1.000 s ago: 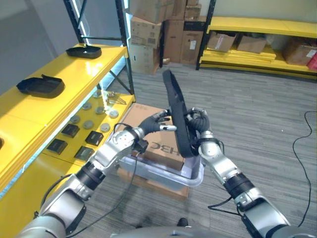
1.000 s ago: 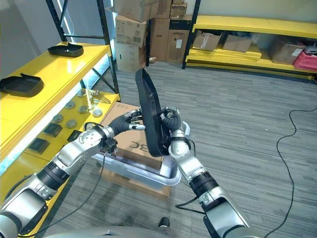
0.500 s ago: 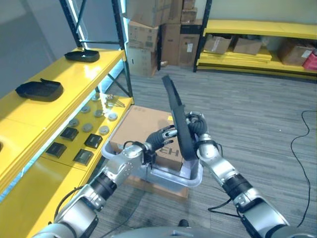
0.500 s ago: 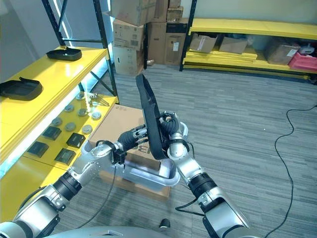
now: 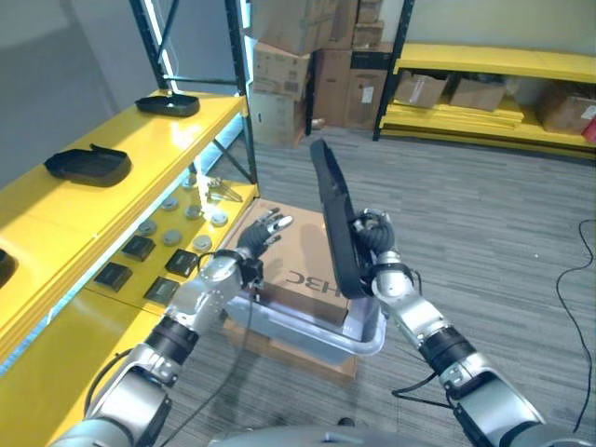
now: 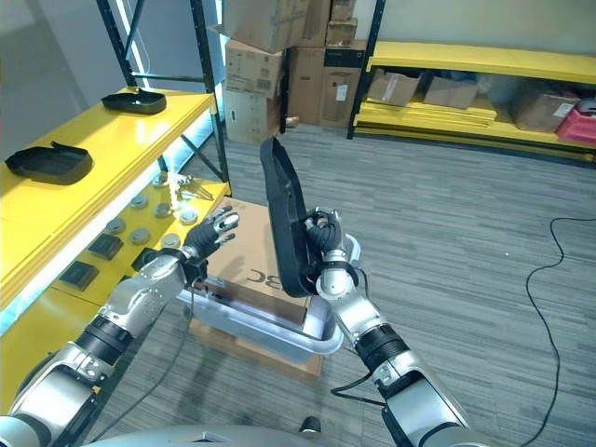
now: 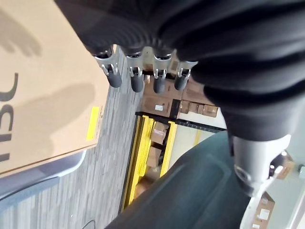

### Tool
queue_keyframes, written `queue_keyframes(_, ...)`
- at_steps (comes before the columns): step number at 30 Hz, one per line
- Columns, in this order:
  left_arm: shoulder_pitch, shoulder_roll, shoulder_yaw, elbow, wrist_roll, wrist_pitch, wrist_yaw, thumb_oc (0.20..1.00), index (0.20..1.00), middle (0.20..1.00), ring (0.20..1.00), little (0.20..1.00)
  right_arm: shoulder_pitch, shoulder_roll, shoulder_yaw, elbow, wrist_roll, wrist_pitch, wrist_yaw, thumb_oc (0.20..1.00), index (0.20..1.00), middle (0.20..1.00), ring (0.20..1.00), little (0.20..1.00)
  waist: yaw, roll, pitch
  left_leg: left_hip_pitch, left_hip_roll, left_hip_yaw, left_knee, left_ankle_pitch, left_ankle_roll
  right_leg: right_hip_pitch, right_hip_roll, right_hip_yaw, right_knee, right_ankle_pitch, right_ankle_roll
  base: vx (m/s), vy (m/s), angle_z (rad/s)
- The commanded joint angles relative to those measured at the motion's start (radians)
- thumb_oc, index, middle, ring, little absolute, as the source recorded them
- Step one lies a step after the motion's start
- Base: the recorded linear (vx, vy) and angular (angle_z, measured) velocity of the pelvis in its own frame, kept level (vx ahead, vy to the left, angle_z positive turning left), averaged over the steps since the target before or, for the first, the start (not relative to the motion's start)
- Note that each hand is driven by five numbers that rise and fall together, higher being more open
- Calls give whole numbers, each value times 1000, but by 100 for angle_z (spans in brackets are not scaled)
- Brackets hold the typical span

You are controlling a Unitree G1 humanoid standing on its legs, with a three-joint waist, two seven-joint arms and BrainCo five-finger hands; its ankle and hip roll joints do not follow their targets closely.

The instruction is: Move parts from the plastic box to the shelf.

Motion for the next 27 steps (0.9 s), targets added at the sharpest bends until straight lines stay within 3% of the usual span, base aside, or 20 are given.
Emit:
queue_keyframes(1, -51, 15, 16, -18, -29, -63, -6, 1000, 1000, 1000, 1000, 1000, -119, -26, -61, 26, 16, -87, -54, 200, 200, 200, 200, 200, 34, -9, -28, -71, 29, -31, 31, -29, -14, 37, -77, -26, 77, -127, 123, -3, 25, 4)
queue_keyframes(10, -29, 23, 28, -23, -32, -32, -47, 1000, 1000, 1000, 1000, 1000, -109, -41, -83, 47, 7, -101, -57, 200, 200, 200, 200, 200, 47, -7, -18, -78, 21, -43, 38, -33, -10, 37, -82, -38, 84, -131, 123, -1, 8, 7)
queue_keyframes(15, -36, 42, -24, -62, 183, -76, -125, 1000, 1000, 1000, 1000, 1000, -105, -46, -70, 47, -39, -91, -60, 200, 200, 200, 200, 200, 51, -9, -10, -83, 19, -45, 41, -32, -8, 38, -81, -39, 84, -132, 121, 0, 0, 0)
queue_keyframes(18, -57, 52, -51, -103, 278, -88, -115, 1000, 1000, 1000, 1000, 1000, -123, -44, -54, 63, -63, -84, -62, 200, 200, 200, 200, 200, 54, -10, -8, -81, 19, -48, 39, -29, -10, 41, -80, -39, 84, -132, 121, -3, -13, 4)
queue_keyframes(22, -96, 90, -81, -105, 473, -149, -81, 1000, 1000, 1000, 1000, 1000, -151, -49, -27, 87, -94, -78, -60, 200, 200, 200, 200, 200, 54, -11, -12, -77, 22, -48, 33, -26, -14, 45, -76, -37, 83, -135, 120, 1, -8, 2)
queue_keyframes(27, -128, 124, -116, -50, 554, -182, -92, 1000, 1000, 1000, 1000, 1000, -165, -49, -5, 109, -72, -92, -52, 200, 200, 200, 200, 200, 51, -11, -20, -73, 24, -47, 28, -24, -17, 45, -74, -35, 84, -138, 119, 0, 0, 0)
